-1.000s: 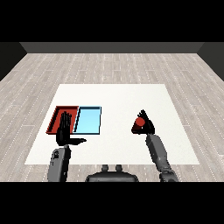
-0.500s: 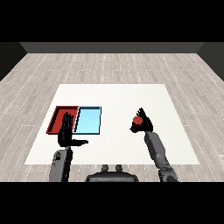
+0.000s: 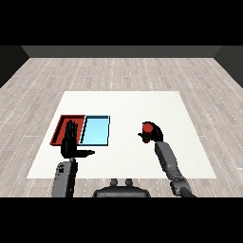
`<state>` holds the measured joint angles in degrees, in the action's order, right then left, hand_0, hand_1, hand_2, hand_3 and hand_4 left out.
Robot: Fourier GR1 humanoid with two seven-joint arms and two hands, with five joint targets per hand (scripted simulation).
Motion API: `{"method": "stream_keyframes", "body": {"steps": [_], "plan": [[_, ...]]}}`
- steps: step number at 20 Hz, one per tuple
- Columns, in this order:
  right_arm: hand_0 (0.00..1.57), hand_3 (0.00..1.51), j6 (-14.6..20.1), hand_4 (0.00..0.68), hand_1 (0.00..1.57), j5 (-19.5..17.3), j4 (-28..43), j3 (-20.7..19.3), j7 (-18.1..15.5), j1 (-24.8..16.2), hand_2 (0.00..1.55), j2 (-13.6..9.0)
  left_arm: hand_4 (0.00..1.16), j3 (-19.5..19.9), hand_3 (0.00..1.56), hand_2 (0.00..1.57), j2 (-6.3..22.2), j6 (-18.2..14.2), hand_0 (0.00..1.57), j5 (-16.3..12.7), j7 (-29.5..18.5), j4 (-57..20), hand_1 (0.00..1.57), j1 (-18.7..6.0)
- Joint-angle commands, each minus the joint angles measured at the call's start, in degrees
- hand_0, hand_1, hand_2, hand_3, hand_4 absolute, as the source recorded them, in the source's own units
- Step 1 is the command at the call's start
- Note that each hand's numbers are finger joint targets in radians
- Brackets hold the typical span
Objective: Pick the red can and put it in the red box
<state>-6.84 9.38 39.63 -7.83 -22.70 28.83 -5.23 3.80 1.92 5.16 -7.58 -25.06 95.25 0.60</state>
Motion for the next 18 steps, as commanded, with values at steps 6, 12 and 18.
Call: {"method": "stream_keyframes", "body": {"steps": [6, 12, 18], "plan": [[1.53, 1.42, 5.45, 0.551, 1.53, -5.23, -1.59, 2.92, -0.97, -0.19, 1.47, 0.96, 0.0, 0.15, 0.0, 0.0, 0.53, 2.03, 0.0, -2.06, 0.63, 1.49, 0.0, 2.29], [1.53, 1.41, 5.96, 0.546, 1.53, -5.86, -4.27, 2.11, 0.4, 2.05, 1.47, 0.06, 0.0, 0.56, 0.0, 0.0, 0.58, 1.33, 0.0, -0.99, -0.8, 0.05, 0.0, 1.49], [1.53, 1.4, 7.2, 0.58, 1.53, -5.79, -5.0, 0.4, -4.26, 4.24, 1.47, -0.04, 0.0, 1.73, 0.0, 0.0, 1.1, 2.14, 0.0, -1.81, -1.97, -3.73, 0.0, -1.16]]}}
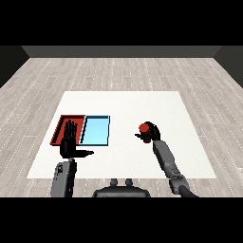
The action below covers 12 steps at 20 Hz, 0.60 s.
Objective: Pick the red can and put it in the red box
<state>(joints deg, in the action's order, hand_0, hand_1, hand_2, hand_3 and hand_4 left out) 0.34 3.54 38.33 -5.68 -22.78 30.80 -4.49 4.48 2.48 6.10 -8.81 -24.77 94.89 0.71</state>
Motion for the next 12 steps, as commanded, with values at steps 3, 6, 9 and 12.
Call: {"method": "stream_keyframes", "body": {"steps": [3, 6, 9, 12], "plan": [[1.54, 1.38, -0.6, 0.586, 1.54, 1.63, 14.75, 0.64, 4.75, -4.49, 1.47, -1.74, 0.0, -1.79, 0.0, 0.0, -0.91, 0.65, 0.0, 0.77, -1.08, 1.51, 0.0, 2.44], [1.55, 1.38, -0.08, 0.581, 1.55, 2.23, 18.91, 0.66, 3.49, -6.06, 1.46, -0.84, 0.0, -2.75, 0.0, 0.0, -2.37, -1.16, 0.0, 2.71, -2.03, -3.25, 0.0, -1.17], [1.54, 1.38, 1.3, 0.583, 1.54, 1.69, 24.5, 2.14, 5.51, -8.22, 1.46, 0.37, 0.0, -1.44, 0.0, 0.0, -0.12, 2.63, 0.0, 0.79, -3.95, -2.4, 0.0, 3.19], [1.52, 1.38, -0.34, 0.608, 1.52, 3.01, 32.07, 1.86, 10.73, -9.93, 1.46, -2.21, 0.0, 0.53, 0.0, 0.0, 1.56, 1.22, 0.0, 0.34, 0.1, -2.17, 0.0, -2.64]]}}
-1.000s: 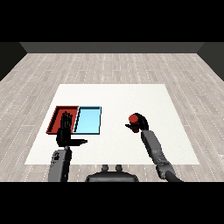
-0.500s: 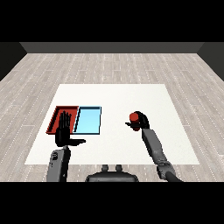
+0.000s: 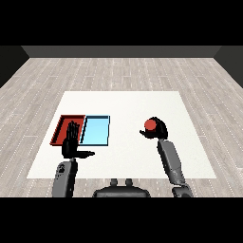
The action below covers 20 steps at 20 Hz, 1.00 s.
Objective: Pick the red can and put it in the red box
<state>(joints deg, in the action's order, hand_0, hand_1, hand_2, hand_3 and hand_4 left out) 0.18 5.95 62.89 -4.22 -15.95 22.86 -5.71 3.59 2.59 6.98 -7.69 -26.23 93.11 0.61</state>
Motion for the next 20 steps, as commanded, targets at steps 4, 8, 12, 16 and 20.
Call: {"method": "stream_keyframes", "body": {"steps": [4, 8, 12, 16, 20], "plan": [[1.51, 1.41, -2.14, 0.641, 1.51, 3.76, 15.55, -1.23, 2.51, -4.68, 1.47, -2.18, 0.0, -3.53, 0.0, 0.0, 0.16, 0.9, 0.0, -0.52, 8.25, 5.64, 0.0, -2.56], [1.46, 1.39, -6.74, 0.633, 1.46, 7.68, 24.69, -3.41, 2.46, -10.83, 1.42, -5.44, 0.0, -9.13, 0.0, 0.0, -2.54, -3.16, 0.0, 3.8, 10.23, 6.54, 0.0, -1.95], [1.44, 1.38, 4.26, 0.628, 1.44, -0.19, 27.78, 4.95, 5.3, -7.38, 1.4, 4.13, 0.0, -9.7, 0.0, 0.0, -2.42, -3.27, 0.0, 3.08, 12.54, 9.96, 0.0, -0.07], [1.44, 1.38, 17.28, 0.628, 1.44, -1.09, 23.01, 16.35, 4.4, -2.19, 1.4, 5.54, 0.0, -12.54, 0.0, 0.0, -2.43, -5.69, 0.0, 6.05, 17.83, 8.97, 0.0, -4.57], [1.43, 1.39, 21.45, 0.629, 1.43, -1.04, 25.55, 20.77, 3.68, -2.31, 1.41, 5.64, 0.0, -20.79, 0.0, 0.0, -2.58, -15.16, 0.0, 7.24, 14.49, -0.74, 0.0, -9.42]]}}
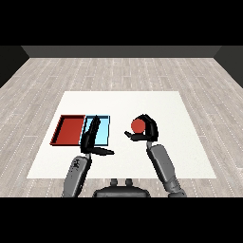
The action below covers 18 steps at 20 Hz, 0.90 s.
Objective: Pick the red can and put it in the red box
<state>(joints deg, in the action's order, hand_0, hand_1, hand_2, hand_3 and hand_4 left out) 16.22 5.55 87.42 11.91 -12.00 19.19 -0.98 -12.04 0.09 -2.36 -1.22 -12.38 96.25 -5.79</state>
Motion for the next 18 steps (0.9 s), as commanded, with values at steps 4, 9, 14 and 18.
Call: {"method": "stream_keyframes", "body": {"steps": [4, 9, 14, 18], "plan": [[1.44, 1.4, 6.52, 0.632, 1.44, 1.3, -1.87, 5.75, -4.24, 1.35, 1.43, 0.96, 0.0, -4.14, 0.0, 0.0, -0.09, -4.07, 0.0, 0.56, 3.09, -5.99, 0.0, -4.35], [1.44, 1.4, 7.74, 0.616, 1.44, 0.53, 2.24, 8.16, -2.52, 1.36, 1.43, 0.98, 0.0, -8.97, 0.0, 0.0, -0.09, -9.63, 0.0, -1.91, 0.66, -10.85, 0.0, -6.69], [1.45, 1.39, 4.03, 0.651, 1.45, -0.72, 3.96, 6.49, -1.73, 1.48, 1.44, 0.98, 0.0, -10.65, 0.0, 0.0, -0.09, -9.83, 0.0, -1.46, 2.71, -9.27, 0.0, -4.66], [1.47, 1.39, 5.44, 0.652, 1.47, -0.74, 3.67, 6.45, 1.14, 4.11, 1.44, 0.98, 0.0, -9.46, 0.0, 0.0, -0.09, -6.38, 0.0, -3.45, -6.14, -17.67, 0.0, -4.51]]}}
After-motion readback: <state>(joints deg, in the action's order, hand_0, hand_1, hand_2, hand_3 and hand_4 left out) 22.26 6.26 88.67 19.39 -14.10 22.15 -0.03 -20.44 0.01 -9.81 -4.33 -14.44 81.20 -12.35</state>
